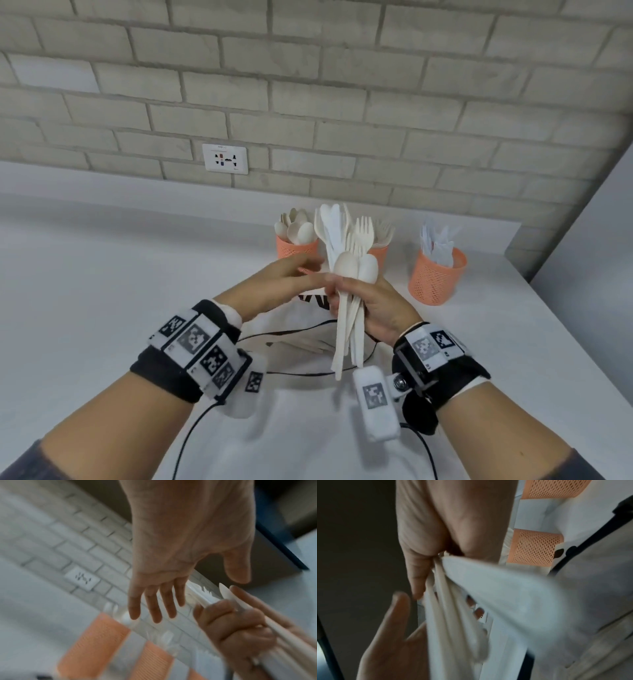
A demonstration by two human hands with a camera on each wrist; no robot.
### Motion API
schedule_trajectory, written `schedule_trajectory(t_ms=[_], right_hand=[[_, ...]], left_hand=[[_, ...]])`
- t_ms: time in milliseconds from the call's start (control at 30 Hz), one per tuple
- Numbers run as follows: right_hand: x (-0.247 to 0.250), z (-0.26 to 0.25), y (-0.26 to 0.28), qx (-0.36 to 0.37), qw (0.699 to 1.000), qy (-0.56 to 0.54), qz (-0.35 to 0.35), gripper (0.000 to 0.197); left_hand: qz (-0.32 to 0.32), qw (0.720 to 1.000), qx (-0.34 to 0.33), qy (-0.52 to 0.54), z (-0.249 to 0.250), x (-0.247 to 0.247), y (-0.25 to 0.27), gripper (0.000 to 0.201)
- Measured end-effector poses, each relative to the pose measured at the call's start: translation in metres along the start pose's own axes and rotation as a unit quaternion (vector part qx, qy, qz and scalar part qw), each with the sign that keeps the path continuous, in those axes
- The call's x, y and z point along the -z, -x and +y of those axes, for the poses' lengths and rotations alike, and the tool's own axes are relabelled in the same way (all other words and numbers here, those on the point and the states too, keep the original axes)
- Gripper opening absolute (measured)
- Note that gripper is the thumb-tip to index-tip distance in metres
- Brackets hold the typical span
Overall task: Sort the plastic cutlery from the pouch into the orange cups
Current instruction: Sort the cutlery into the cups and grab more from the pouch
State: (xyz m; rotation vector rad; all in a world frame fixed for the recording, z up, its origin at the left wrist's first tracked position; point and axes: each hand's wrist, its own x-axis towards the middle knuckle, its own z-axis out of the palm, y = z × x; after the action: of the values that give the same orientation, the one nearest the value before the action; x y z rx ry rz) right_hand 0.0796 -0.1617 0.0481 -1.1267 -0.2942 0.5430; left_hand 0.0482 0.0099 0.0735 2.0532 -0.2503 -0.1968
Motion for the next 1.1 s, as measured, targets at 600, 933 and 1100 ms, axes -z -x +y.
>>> schedule_trajectory(t_ms=[600,933,1100], right_hand=[[0.016,-0.014,0.008,-0.11,0.991,0.064,-0.048,0.014],[0.039,-0.015,0.015,-0.103,0.986,0.134,-0.016,0.012],[0.045,-0.021,0.021,-0.086,0.992,0.088,0.001,0.018]], left_hand=[[0.074,0.943,0.073,0.316,0.023,-0.064,-0.035,0.014],[0.162,0.923,0.074,0.341,0.032,-0.077,-0.059,0.015],[0.156,0.919,0.028,0.362,0.037,-0.088,-0.067,0.016]])
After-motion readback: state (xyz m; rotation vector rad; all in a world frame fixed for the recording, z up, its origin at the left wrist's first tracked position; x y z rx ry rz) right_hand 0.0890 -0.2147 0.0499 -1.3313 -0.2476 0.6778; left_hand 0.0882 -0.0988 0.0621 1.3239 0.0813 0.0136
